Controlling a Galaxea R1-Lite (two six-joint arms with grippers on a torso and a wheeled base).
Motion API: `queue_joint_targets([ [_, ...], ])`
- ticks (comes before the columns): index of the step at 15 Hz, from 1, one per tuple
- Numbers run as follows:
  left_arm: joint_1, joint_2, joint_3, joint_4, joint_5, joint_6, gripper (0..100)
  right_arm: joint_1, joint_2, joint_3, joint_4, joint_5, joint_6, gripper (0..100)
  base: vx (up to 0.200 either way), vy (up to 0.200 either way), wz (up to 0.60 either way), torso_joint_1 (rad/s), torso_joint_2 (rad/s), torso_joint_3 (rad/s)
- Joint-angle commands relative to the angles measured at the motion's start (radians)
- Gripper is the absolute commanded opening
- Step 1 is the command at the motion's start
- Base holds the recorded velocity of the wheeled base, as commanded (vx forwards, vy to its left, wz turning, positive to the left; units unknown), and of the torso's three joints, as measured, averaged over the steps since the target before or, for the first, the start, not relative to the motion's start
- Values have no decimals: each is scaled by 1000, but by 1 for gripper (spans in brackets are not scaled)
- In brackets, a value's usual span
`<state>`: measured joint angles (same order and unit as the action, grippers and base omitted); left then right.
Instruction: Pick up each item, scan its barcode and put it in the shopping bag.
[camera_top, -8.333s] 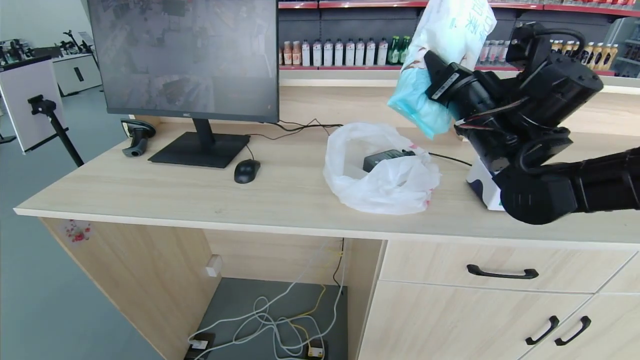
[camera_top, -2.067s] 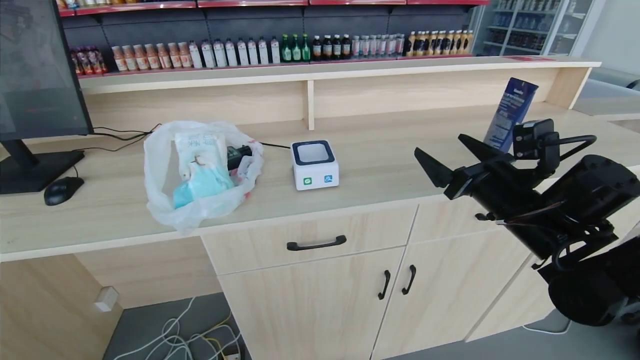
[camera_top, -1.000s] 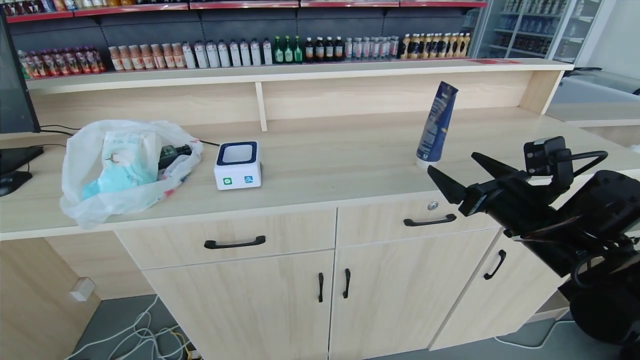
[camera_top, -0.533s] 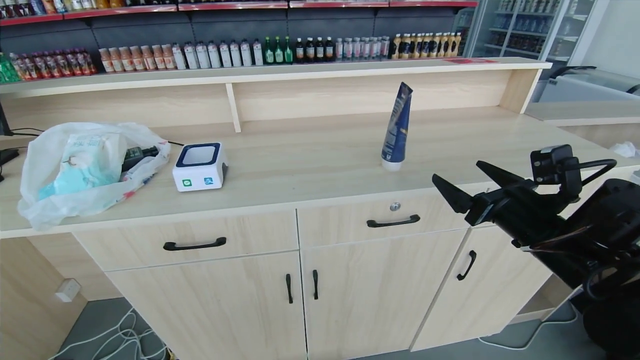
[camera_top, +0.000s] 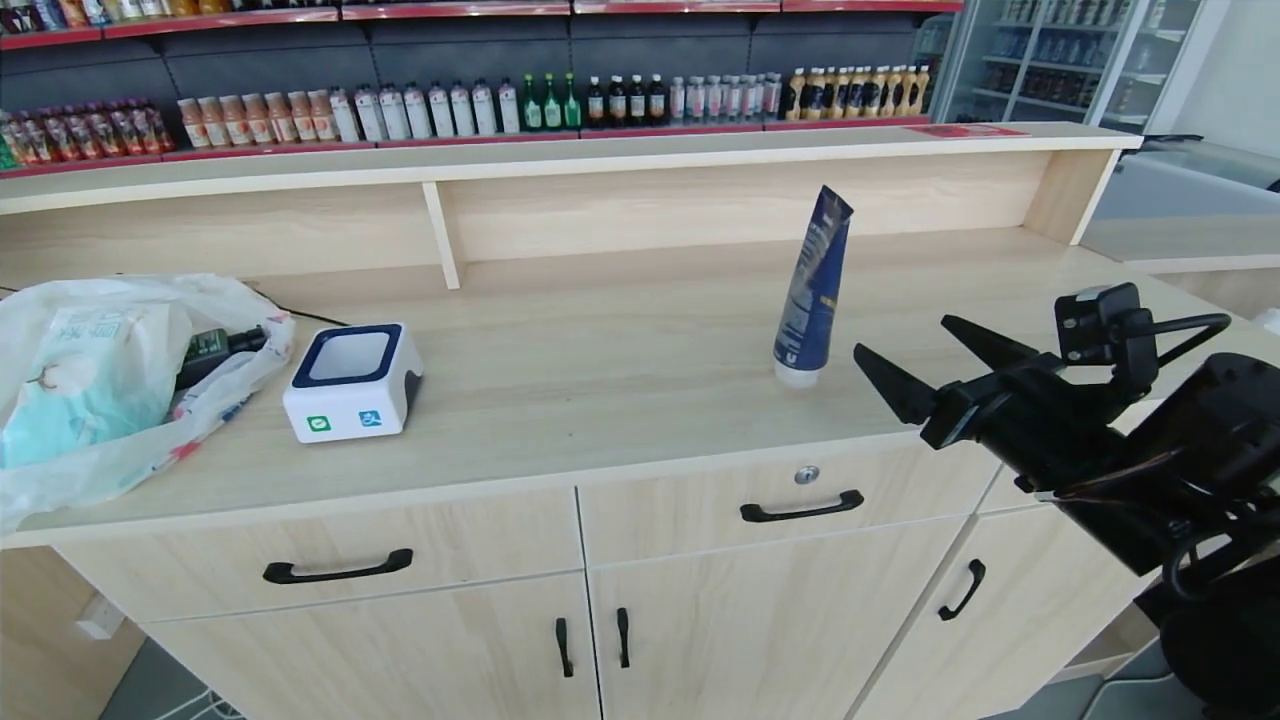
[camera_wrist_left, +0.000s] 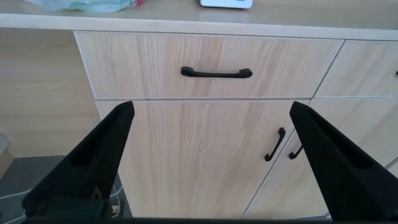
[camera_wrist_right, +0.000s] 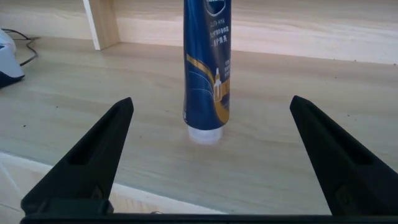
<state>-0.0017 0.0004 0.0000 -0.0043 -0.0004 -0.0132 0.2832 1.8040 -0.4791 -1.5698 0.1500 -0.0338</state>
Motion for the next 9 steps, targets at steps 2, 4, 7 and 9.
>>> queue_joint_targets([
  [2, 0, 0, 0, 0, -1, -1, 100, 45, 17, -35, -1, 0, 0, 100, 0, 0, 0, 0, 0, 0],
  [4, 0, 0, 0, 0, -1, -1, 100, 50, 58, -81, -1, -1, -1, 100, 0, 0, 0, 0, 0, 0],
  [7, 0, 0, 0, -2, -1, -1, 100, 59, 123, -148, -1, -1, -1, 100, 0, 0, 0, 0, 0, 0],
  [9, 0, 0, 0, -2, -1, 1, 100, 67, 175, -194, -1, -6, -3, 100, 0, 0, 0, 0, 0, 0],
])
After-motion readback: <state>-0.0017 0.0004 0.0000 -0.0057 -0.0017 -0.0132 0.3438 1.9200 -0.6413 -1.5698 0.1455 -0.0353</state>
